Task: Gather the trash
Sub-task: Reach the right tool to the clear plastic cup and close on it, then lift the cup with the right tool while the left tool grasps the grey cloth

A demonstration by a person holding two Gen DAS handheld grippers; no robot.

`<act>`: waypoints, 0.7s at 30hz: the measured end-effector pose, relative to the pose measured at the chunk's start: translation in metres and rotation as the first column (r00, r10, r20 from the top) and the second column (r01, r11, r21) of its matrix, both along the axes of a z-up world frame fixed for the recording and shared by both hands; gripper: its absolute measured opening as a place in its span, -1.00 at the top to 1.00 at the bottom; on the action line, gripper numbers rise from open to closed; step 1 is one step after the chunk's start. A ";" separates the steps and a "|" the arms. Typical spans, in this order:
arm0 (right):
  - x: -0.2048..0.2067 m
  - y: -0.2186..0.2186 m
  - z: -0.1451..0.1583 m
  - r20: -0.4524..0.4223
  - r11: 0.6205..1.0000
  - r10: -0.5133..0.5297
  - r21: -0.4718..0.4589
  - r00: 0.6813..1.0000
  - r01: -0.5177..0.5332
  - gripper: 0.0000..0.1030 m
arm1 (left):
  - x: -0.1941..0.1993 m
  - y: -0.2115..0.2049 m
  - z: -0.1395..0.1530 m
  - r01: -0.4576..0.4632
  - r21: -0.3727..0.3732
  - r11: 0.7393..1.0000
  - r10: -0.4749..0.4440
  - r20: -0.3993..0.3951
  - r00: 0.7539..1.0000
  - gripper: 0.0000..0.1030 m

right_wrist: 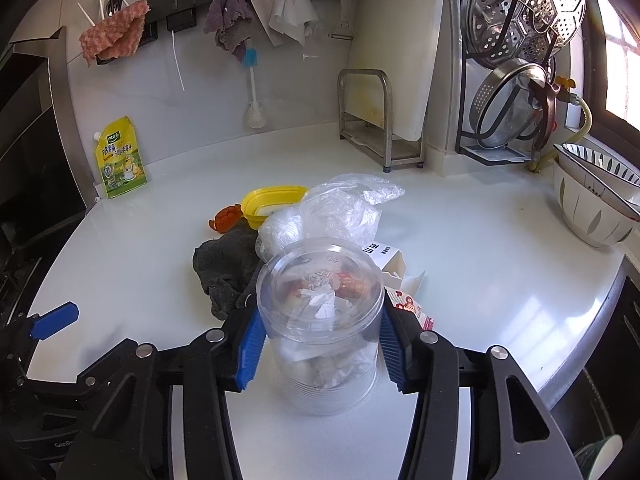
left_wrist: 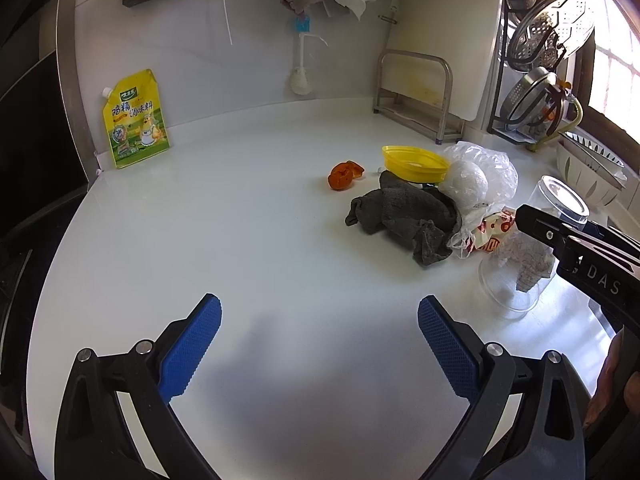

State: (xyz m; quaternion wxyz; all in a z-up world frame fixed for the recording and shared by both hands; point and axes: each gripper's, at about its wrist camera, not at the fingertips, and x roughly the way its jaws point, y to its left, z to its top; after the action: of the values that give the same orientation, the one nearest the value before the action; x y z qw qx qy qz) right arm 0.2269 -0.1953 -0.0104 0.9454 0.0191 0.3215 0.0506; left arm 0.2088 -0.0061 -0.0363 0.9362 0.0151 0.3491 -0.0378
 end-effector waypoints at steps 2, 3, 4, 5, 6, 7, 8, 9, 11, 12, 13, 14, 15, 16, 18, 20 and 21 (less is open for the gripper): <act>-0.002 -0.001 0.007 0.014 1.000 0.004 0.011 1.000 -0.004 0.06 | -0.001 0.000 0.002 0.001 -0.003 1.000 -0.001 0.005 1.000 -0.88; -0.004 -0.002 0.011 0.023 1.000 0.004 0.019 1.000 -0.004 0.06 | -0.002 0.001 0.004 0.000 -0.003 1.000 0.000 0.009 1.000 -0.88; -0.005 -0.003 0.015 0.029 1.000 0.005 0.028 1.000 -0.006 0.06 | -0.002 0.001 0.005 -0.001 -0.004 1.000 0.001 0.012 1.000 -0.88; -0.006 -0.005 0.019 0.032 0.999 0.009 0.038 0.999 -0.011 0.06 | -0.003 0.001 0.006 0.000 -0.007 1.000 0.001 0.014 1.000 -0.88; -0.007 -0.006 0.022 0.036 0.999 0.012 0.045 0.999 -0.013 0.06 | -0.003 0.001 0.007 0.001 -0.009 1.000 -0.001 0.014 1.000 -0.88; -0.009 -0.007 0.025 0.040 0.998 0.017 0.055 0.999 -0.019 0.06 | -0.004 0.001 0.007 0.000 -0.008 1.000 0.000 0.014 1.000 -0.88; -0.010 -0.008 0.027 0.041 0.998 0.020 0.060 0.999 -0.022 0.06 | -0.004 0.000 0.008 -0.001 -0.008 1.000 0.001 0.016 1.000 -0.88; -0.012 -0.009 0.029 0.043 0.998 0.021 0.061 0.999 -0.023 0.07 | -0.005 0.000 0.009 -0.001 -0.007 1.000 0.001 0.017 1.000 -0.88; -0.016 -0.013 0.034 0.048 0.994 0.033 0.104 0.998 -0.037 0.07 | -0.007 0.000 0.010 -0.001 -0.006 1.000 0.001 0.018 1.000 -0.88; -0.017 -0.013 0.034 0.041 0.993 0.036 0.115 0.998 -0.041 0.07 | -0.007 0.000 0.010 -0.002 -0.008 1.000 0.002 0.019 1.000 -0.88; -0.019 -0.012 0.034 0.036 0.994 0.038 0.102 0.999 -0.041 0.07 | -0.007 0.000 0.010 -0.001 -0.009 1.000 0.002 0.018 1.000 -0.88; -0.021 -0.010 0.034 0.038 0.995 0.040 0.092 0.998 -0.044 0.07 | -0.009 0.000 0.010 0.001 -0.011 1.000 -0.001 0.017 1.000 -0.88; -0.026 -0.010 0.034 0.040 0.995 0.042 0.090 0.998 -0.045 0.07 | -0.009 -0.001 0.011 0.004 -0.013 1.000 -0.004 0.014 1.000 -0.88; -0.030 -0.010 0.034 0.042 0.995 0.041 0.092 0.998 -0.045 0.07 | -0.010 -0.002 0.011 0.006 -0.014 1.000 -0.006 0.015 1.000 -0.88; -0.041 -0.014 0.035 0.052 0.995 0.030 0.097 0.998 -0.035 0.07 | -0.012 -0.003 0.012 0.009 -0.013 1.000 -0.009 0.016 1.000 -0.88; -0.051 -0.020 0.035 0.053 0.994 0.017 0.105 0.998 -0.022 0.07 | -0.012 -0.003 0.013 0.014 -0.022 1.000 -0.014 0.013 1.000 -0.88; -0.055 -0.023 0.034 0.051 0.994 0.007 0.107 0.999 -0.013 0.07 | -0.012 -0.003 0.013 0.019 -0.032 0.999 -0.018 0.011 1.000 -0.88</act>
State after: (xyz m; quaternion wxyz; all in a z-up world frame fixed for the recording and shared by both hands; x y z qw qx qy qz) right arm 0.1719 -0.2186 0.0232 0.9505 0.0668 0.2944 0.0729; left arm 0.1971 -0.0094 -0.0235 0.9378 0.0033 0.3433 -0.0520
